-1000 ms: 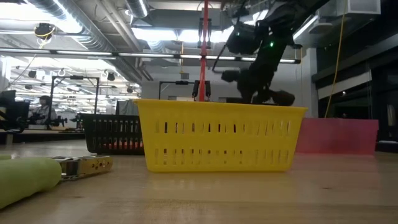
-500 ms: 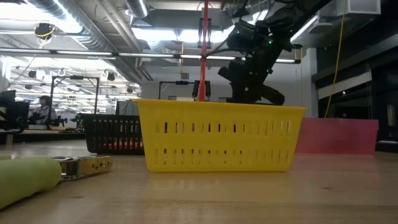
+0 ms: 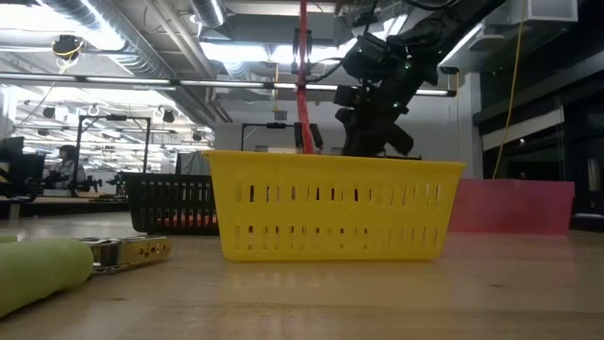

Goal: Pick & Place School Supplies
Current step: Put the orange eraser into the black bin

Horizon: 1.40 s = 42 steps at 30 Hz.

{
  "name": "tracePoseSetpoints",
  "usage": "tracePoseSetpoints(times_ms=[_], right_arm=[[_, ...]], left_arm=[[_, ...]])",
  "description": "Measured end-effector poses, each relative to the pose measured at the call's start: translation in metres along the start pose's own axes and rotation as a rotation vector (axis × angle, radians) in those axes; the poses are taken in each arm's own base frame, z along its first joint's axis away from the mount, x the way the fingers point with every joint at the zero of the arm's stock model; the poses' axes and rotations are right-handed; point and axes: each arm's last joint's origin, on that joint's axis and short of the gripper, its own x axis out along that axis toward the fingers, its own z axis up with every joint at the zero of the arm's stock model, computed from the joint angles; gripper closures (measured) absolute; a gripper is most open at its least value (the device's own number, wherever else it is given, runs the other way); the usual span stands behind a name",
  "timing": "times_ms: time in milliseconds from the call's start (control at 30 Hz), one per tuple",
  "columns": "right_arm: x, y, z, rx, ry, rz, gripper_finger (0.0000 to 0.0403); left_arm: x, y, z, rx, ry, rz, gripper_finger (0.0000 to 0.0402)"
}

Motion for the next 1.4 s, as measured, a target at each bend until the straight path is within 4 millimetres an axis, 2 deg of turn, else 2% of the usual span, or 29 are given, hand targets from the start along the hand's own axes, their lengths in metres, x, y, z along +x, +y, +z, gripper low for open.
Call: tracePoseSetpoints(times_ms=[133, 467, 967, 1167, 1400], right_arm=[[0.000, -0.006, -0.005, 0.115, -0.027, 0.018, 0.0359], [0.000, 0.003, 0.001, 0.035, -0.045, 0.066, 0.0359], [-0.002, -0.019, -0.020, 0.225, 0.040, -0.045, 0.0359], [-0.004, -0.036, -0.021, 0.334, -0.103, -0.084, 0.0359], [-0.010, -0.058, -0.027, 0.570, -0.256, -0.121, 0.0359]], left_arm=[[0.000, 0.000, 0.000, -0.003, 0.000, 0.000, 0.0274], [0.000, 0.000, 0.000, -0.004, 0.000, -0.001, 0.0274], [0.000, 0.000, 0.000, -0.005, 0.004, -0.006, 0.0274], [0.000, 0.000, 0.000, -0.005, 0.004, -0.007, 0.0274], [0.000, 0.000, 0.000, -0.010, 0.004, -0.007, 0.0274]])
